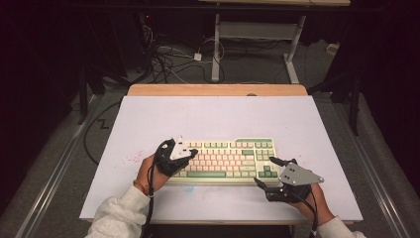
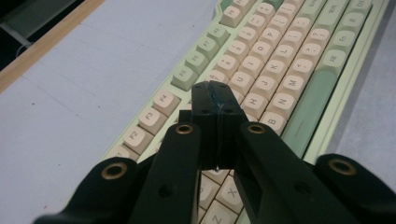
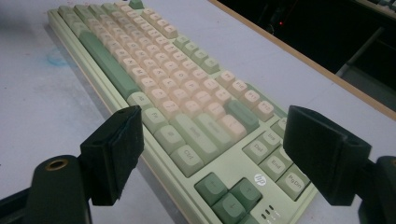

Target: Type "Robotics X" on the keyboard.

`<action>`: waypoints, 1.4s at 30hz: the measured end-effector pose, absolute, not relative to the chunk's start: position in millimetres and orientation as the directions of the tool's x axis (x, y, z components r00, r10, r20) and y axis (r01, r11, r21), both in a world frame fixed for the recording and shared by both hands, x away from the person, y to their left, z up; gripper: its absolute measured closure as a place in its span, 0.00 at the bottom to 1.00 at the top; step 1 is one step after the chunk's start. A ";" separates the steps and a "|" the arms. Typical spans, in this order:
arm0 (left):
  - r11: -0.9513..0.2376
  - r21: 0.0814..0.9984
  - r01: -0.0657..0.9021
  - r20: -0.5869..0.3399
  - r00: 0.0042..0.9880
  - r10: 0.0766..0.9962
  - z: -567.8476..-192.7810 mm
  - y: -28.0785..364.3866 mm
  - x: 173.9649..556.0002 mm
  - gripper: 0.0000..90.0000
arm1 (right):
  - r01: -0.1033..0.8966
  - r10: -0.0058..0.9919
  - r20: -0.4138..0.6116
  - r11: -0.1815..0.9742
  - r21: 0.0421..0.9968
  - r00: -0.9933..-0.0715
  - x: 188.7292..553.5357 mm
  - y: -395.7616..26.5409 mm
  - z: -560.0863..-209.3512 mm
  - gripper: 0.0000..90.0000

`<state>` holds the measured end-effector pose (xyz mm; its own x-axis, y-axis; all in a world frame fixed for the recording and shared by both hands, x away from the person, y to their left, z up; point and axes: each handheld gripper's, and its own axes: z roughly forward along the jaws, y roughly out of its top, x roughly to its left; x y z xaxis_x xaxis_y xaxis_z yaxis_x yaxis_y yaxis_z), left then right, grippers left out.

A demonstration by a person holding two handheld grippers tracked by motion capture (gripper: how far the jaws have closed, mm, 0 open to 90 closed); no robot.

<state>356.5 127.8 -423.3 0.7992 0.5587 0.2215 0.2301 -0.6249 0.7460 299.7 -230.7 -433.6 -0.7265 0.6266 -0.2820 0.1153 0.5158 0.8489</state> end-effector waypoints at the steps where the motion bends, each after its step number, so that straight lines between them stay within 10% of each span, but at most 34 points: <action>1: -0.621 0.750 0.229 0.222 0.797 0.562 -423.4 129.2 355.9 0.98 | 0.117 0.627 -0.281 0.516 0.849 -0.727 299.9 -230.7 -433.7 0.23; 16: -0.620 0.764 0.179 0.285 0.769 0.572 -426.3 150.3 338.5 0.83 | 0.133 0.625 -0.265 0.515 0.847 -0.734 300.4 -230.6 -438.1 0.23; 32: -0.594 0.784 0.180 0.304 0.722 0.621 -439.2 169.2 318.7 0.21 | 0.150 0.623 -0.267 0.533 0.832 -0.735 303.2 -229.6 -442.2 0.25; 42: -0.561 0.803 0.200 0.287 0.695 0.660 -444.3 187.7 303.5 0.20 | 0.146 0.596 -0.268 0.554 0.820 -0.757 304.1 -231.0 -442.6 0.58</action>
<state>303.5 187.7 -444.3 0.6945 0.6595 0.2875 0.2004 -0.5611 0.8031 304.1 -231.0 -442.6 -0.7567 0.5961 -0.2684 0.1458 0.5541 0.8196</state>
